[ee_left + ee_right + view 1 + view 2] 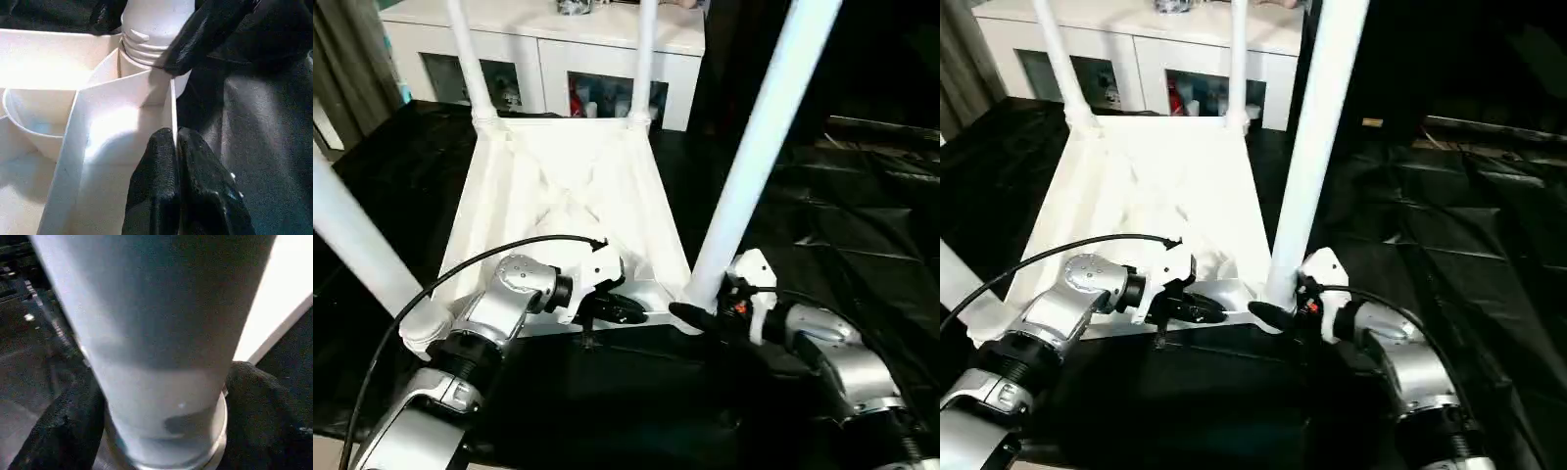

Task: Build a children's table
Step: Rotate leg to tighten

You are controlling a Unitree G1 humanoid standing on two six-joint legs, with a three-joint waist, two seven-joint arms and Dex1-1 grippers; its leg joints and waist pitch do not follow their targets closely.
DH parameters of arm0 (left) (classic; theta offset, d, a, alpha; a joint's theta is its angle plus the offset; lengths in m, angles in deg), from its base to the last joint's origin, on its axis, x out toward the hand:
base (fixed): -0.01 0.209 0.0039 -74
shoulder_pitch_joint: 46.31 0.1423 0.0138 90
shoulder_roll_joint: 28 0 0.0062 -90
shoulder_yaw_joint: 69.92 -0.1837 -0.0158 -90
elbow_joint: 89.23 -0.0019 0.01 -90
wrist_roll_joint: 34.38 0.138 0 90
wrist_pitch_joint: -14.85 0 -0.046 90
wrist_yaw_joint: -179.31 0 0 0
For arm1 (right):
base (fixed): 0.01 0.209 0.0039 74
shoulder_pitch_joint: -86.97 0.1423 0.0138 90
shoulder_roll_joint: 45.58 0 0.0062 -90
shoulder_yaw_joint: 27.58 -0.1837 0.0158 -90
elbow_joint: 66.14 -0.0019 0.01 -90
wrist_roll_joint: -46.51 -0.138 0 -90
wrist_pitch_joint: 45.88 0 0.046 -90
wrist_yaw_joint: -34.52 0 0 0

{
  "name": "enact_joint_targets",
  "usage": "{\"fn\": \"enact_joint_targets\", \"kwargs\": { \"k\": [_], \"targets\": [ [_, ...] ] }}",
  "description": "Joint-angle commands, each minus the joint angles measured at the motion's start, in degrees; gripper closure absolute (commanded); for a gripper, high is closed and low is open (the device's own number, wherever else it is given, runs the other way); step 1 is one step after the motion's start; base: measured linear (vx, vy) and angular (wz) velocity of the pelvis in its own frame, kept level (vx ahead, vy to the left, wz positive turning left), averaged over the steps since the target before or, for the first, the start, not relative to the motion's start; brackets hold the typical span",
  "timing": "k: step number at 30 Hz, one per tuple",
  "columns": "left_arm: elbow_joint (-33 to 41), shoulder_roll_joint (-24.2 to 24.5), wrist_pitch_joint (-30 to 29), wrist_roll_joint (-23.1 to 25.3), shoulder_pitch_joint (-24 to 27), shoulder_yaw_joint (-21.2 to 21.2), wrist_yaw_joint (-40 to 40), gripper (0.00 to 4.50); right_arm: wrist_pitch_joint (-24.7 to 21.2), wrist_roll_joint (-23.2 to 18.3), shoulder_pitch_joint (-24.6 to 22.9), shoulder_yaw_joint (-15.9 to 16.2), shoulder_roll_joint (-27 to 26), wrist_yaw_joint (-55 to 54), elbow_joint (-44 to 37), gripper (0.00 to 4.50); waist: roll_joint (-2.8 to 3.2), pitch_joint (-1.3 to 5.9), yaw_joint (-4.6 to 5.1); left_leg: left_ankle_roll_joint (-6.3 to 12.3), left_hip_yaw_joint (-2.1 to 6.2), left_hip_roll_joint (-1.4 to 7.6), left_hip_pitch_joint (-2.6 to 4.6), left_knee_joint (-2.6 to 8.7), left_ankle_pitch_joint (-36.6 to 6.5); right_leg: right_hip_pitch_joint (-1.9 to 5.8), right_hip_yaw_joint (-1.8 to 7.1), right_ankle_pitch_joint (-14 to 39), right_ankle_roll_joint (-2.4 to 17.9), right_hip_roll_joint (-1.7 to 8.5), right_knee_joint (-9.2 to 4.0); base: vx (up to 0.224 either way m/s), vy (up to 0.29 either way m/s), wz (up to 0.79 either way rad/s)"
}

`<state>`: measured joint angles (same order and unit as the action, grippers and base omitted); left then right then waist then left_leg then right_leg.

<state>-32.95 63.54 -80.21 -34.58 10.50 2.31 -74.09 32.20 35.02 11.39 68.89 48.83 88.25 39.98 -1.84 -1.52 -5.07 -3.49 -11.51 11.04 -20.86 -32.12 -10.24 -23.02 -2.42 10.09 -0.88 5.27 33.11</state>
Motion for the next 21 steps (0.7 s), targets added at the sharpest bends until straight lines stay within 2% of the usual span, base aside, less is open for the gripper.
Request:
{"fn": "enact_joint_targets", "kwargs": {
  "k": [1,4,9,11,12,13,14,16,17,18,19,21],
  "targets": [
    [0.18,-0.60,-0.52,-0.71,1.61,-1.43,-2.13,4.50,-0.56,-0.27,-0.70,0.90,0.36,1.28,-0.48,1.11,-0.29,2.49,0.06,2.69,0.76,2.33,0.73,3.52,-13.22,2.39,1.86,9.74,12.96,2.86,-3.15,0.000,0.000,0.00],
    [0.13,-0.72,-0.50,-0.70,1.50,-1.44,-1.87,4.50,-0.69,-0.59,-0.77,1.02,0.00,1.29,-0.54,1.44,-0.26,2.46,0.15,2.27,0.81,2.34,0.78,3.58,-13.56,2.29,1.83,10.61,12.78,2.79,-3.19,0.000,0.000,0.00],
    [-0.24,-1.28,-0.26,-0.27,1.36,-1.45,-0.28,4.50,-0.68,-0.75,-0.61,0.77,-0.69,0.47,-0.08,1.69,-0.30,2.54,0.17,2.23,0.80,2.28,0.77,3.49,-13.23,2.36,1.83,9.83,12.84,2.76,-3.09,0.000,0.000,0.00],
    [-2.01,-3.49,-0.47,1.00,0.60,-0.76,5.54,4.50,-0.12,0.86,0.53,-0.88,-3.35,-6.57,3.16,1.74,-0.33,2.49,0.27,2.10,0.78,2.30,0.72,3.52,-13.41,2.18,1.87,10.44,12.75,2.78,-3.12,0.000,0.000,0.00],
    [-2.58,-4.16,-0.51,1.40,0.35,-0.56,7.27,4.50,0.18,1.55,0.96,-1.39,-4.15,-8.97,4.33,1.75,-0.30,2.39,0.31,1.76,0.80,2.29,0.79,3.61,-13.90,2.07,1.85,11.41,12.63,2.80,-3.32,0.000,0.000,0.00],
    [-3.32,-4.98,-0.54,1.96,-0.01,-0.33,9.56,4.50,0.39,2.24,1.47,-2.02,-5.01,-11.76,5.65,1.75,-0.24,2.23,0.43,0.72,0.95,2.26,0.89,3.79,-15.77,2.02,1.77,15.00,12.03,2.92,-3.61,0.000,0.000,0.00],
    [-4.24,-6.06,-0.64,2.51,-0.47,-0.07,12.19,4.50,0.29,2.72,2.05,-2.88,-6.05,-14.92,7.02,1.76,-0.53,2.22,0.64,-0.14,1.10,2.17,0.85,3.91,-17.16,2.13,1.74,18.56,10.76,2.98,-3.92,0.000,0.000,0.00],
    [-5.59,-7.92,-1.09,3.07,-1.14,0.26,15.76,4.50,-0.04,3.15,2.89,-4.34,-7.86,-19.88,8.85,1.76,-0.42,2.04,0.94,-0.72,1.18,2.11,1.13,3.97,-19.14,1.64,1.83,22.44,9.40,2.96,-4.45,0.000,0.000,0.00],
    [-6.63,-9.30,-1.81,3.80,-1.75,0.35,18.96,4.50,-0.26,3.26,3.49,-5.53,-9.29,-23.68,9.93,1.76,-0.53,2.08,1.03,-0.68,1.30,1.99,1.10,3.98,-19.90,1.74,1.79,24.39,8.59,3.04,-4.71,0.000,0.000,0.00],
    [-7.82,-10.91,-2.47,4.54,-2.45,0.49,22.56,4.50,-0.50,3.44,4.05,-6.45,-10.78,-27.26,10.83,1.76,-0.44,2.06,1.18,-0.80,1.28,1.99,1.06,4.04,-19.89,1.53,1.86,24.90,8.03,2.99,-4.82,0.000,0.000,0.00],
    [-9.41,-13.46,-3.74,5.23,-3.47,0.84,27.59,4.50,-0.58,4.35,4.77,-6.99,-12.80,-32.04,11.83,1.76,-0.41,2.02,1.35,-1.21,1.27,1.98,1.38,3.97,-20.69,1.15,1.80,25.84,7.82,2.91,-5.01,0.000,0.000,0.00],
    [-10.63,-15.80,-4.12,5.75,-4.42,0.71,30.88,4.50,-1.01,4.89,5.03,-6.07,-14.97,-33.58,11.59,1.76,-0.52,1.98,1.45,-1.08,1.33,1.82,1.39,3.93,-21.40,1.05,1.76,27.38,7.41,2.88,-5.25,0.000,0.000,0.00]
  ]
}}
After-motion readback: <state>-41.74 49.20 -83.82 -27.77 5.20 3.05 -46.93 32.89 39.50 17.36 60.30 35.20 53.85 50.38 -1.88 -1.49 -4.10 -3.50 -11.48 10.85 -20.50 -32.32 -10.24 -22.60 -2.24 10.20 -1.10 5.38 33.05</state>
